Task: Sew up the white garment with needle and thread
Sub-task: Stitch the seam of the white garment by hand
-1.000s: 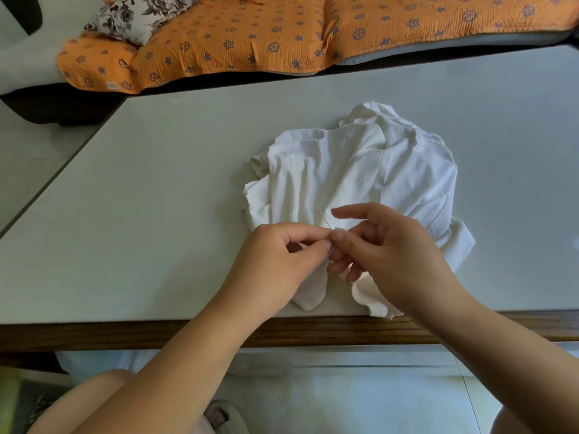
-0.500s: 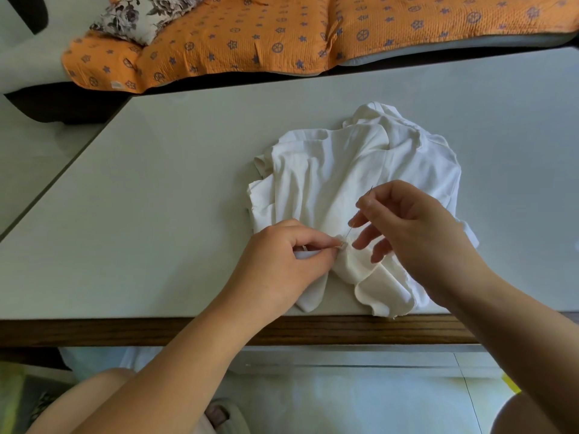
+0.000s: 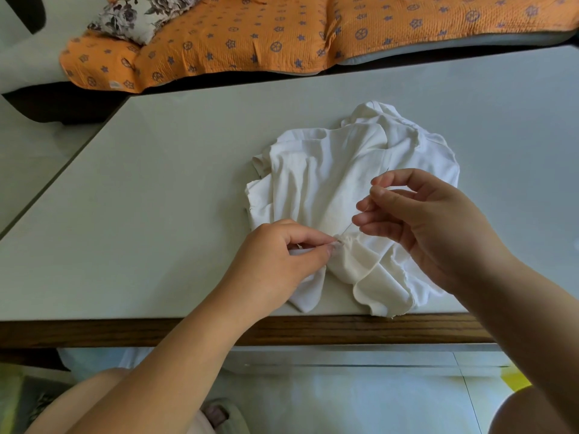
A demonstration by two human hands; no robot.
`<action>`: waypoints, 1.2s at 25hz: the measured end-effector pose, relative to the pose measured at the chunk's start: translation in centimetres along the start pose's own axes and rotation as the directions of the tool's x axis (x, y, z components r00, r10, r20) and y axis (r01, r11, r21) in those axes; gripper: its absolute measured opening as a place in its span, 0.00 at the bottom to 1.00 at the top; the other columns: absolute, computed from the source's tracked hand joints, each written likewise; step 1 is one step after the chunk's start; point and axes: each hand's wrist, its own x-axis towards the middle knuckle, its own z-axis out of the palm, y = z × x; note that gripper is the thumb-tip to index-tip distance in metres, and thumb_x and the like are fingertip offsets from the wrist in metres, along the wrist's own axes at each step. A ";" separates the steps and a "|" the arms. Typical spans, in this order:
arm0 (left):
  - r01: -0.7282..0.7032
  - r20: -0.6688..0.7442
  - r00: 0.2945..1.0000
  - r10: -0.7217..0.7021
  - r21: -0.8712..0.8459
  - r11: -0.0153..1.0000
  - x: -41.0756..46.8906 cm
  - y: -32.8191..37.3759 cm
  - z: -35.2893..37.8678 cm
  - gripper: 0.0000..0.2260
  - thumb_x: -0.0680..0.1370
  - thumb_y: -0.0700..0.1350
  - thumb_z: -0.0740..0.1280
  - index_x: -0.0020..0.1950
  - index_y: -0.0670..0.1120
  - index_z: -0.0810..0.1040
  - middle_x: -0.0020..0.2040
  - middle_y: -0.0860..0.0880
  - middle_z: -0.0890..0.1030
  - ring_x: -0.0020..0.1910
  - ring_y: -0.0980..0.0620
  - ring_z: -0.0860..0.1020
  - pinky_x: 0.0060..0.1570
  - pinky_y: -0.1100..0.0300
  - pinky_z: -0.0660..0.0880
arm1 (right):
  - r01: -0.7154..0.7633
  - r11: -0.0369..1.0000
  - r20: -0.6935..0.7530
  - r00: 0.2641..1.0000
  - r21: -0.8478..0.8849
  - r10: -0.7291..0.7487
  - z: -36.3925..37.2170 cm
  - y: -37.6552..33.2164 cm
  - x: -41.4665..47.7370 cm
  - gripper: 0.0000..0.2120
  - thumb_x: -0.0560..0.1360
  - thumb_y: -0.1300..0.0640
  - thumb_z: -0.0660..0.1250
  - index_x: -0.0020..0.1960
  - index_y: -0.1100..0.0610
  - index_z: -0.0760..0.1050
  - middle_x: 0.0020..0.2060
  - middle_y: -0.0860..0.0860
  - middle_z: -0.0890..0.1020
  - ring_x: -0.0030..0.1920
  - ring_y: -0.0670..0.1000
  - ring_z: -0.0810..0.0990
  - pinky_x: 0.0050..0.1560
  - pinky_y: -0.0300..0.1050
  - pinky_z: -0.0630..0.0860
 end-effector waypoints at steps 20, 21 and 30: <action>0.014 -0.004 1.000 -0.014 0.029 0.999 0.5 -0.1 -1.6 0.06 0.74 0.45 0.74 0.39 0.57 0.83 0.35 0.62 0.82 0.35 0.66 0.77 0.37 0.76 0.69 | 0.176 0.774 0.133 0.984 -0.609 -0.118 0.7 1.4 -0.8 0.05 0.80 0.61 0.64 0.47 0.54 0.73 0.34 0.50 0.84 0.31 0.50 0.84 0.40 0.47 0.82; 0.029 0.000 1.000 -0.029 0.017 0.999 0.5 -0.1 -1.6 0.06 0.74 0.45 0.74 0.39 0.56 0.83 0.34 0.60 0.81 0.33 0.65 0.76 0.36 0.74 0.70 | 0.168 0.777 0.124 0.985 -0.607 -0.117 0.7 1.4 -0.8 0.05 0.80 0.60 0.64 0.47 0.53 0.74 0.34 0.50 0.84 0.31 0.50 0.84 0.40 0.48 0.82; 0.092 0.048 0.995 -0.090 -0.039 0.995 0.6 -0.2 -1.9 0.03 0.75 0.46 0.72 0.43 0.54 0.84 0.41 0.55 0.84 0.45 0.55 0.82 0.47 0.66 0.77 | 0.182 0.780 0.106 0.983 -0.599 -0.148 0.6 1.7 -1.0 0.06 0.79 0.58 0.65 0.46 0.50 0.76 0.33 0.49 0.84 0.32 0.49 0.84 0.41 0.44 0.81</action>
